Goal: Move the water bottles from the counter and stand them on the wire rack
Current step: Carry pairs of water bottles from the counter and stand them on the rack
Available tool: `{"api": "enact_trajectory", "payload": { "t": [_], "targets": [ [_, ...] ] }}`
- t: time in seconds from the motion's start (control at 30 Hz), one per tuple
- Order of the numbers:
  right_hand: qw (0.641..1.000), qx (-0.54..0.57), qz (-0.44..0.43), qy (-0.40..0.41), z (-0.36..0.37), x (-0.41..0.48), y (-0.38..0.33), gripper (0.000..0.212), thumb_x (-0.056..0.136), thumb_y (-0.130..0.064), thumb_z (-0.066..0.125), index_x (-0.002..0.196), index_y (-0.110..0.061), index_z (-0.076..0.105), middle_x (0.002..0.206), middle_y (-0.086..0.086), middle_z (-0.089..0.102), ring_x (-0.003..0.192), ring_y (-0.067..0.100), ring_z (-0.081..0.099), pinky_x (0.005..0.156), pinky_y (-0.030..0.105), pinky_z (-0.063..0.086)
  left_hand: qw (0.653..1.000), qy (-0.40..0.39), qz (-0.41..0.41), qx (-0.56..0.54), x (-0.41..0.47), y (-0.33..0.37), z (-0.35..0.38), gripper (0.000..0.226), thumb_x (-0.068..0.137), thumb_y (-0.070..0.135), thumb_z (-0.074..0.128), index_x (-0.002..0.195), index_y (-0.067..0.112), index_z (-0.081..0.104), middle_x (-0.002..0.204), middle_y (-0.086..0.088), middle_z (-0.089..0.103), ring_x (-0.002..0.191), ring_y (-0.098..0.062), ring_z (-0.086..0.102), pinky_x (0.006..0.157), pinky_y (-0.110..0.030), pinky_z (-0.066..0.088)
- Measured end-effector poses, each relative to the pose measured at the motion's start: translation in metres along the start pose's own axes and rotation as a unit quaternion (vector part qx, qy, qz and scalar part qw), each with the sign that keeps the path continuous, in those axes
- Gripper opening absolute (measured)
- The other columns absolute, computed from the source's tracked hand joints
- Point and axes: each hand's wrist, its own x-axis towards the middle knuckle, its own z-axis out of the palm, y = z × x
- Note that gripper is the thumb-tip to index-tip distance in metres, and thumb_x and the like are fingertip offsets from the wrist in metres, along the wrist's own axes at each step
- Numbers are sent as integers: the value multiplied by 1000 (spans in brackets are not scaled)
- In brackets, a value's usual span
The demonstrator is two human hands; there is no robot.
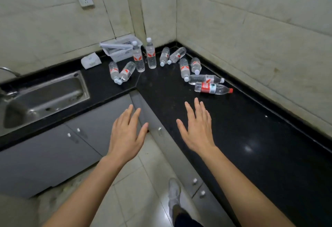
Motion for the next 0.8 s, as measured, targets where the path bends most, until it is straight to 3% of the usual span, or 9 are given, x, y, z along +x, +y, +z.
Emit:
{"api": "enact_trajectory", "payload": {
  "t": [0.27, 0.43, 0.6, 0.7, 0.77, 0.8],
  "targets": [
    [999, 35, -3, -28, 47, 205, -8, 70, 104, -44, 46, 161, -16, 18, 170, 17, 3, 157, 32, -1, 126, 50, 12, 1000, -9, -15, -3, 211, -58, 20, 59, 100, 43, 52, 149, 9, 43, 158, -16, 36, 144, -34, 37, 113, -49, 35],
    [998, 46, 12, -37, 55, 307, -21, 71, 103, -42, 50, 161, -15, 20, 170, 16, 7, 157, 31, 4, 126, 51, 14, 1000, -9, -4, -14, 311, -86, 16, 61, 100, 44, 50, 149, 9, 42, 157, -15, 38, 145, -32, 35, 113, -52, 37],
    [997, 64, 29, -45, 87, 385, -34, 73, 102, -42, 54, 161, -15, 20, 169, 14, 9, 157, 30, 9, 125, 46, 16, 996, -26, -2, -85, 396, -124, 42, 62, 98, 38, 56, 149, 7, 39, 154, -13, 42, 143, -28, 37, 116, -42, 32],
    [993, 89, 64, -36, 114, 427, -37, 73, 100, -39, 58, 160, -15, 24, 168, 11, 16, 155, 26, 13, 123, 39, 17, 983, -64, -39, -170, 452, -156, 74, 56, 94, 31, 64, 142, 12, 41, 141, -10, 51, 131, -27, 46, 102, -30, 36],
    [987, 122, 103, -16, 133, 455, -37, 72, 98, -36, 62, 158, -13, 29, 165, 11, 26, 153, 23, 20, 121, 32, 18, 968, -91, -74, -221, 490, -177, 95, 47, 92, 30, 67, 130, 12, 46, 128, -13, 55, 122, -33, 51, 94, -30, 36],
    [983, 136, 122, -4, 142, 470, -38, 72, 97, -35, 65, 156, -12, 31, 162, 11, 32, 151, 23, 26, 121, 30, 21, 962, -108, -94, -234, 508, -187, 104, 52, 92, 31, 67, 132, 9, 44, 131, -16, 53, 124, -35, 49, 96, -31, 37]
  ]
}}
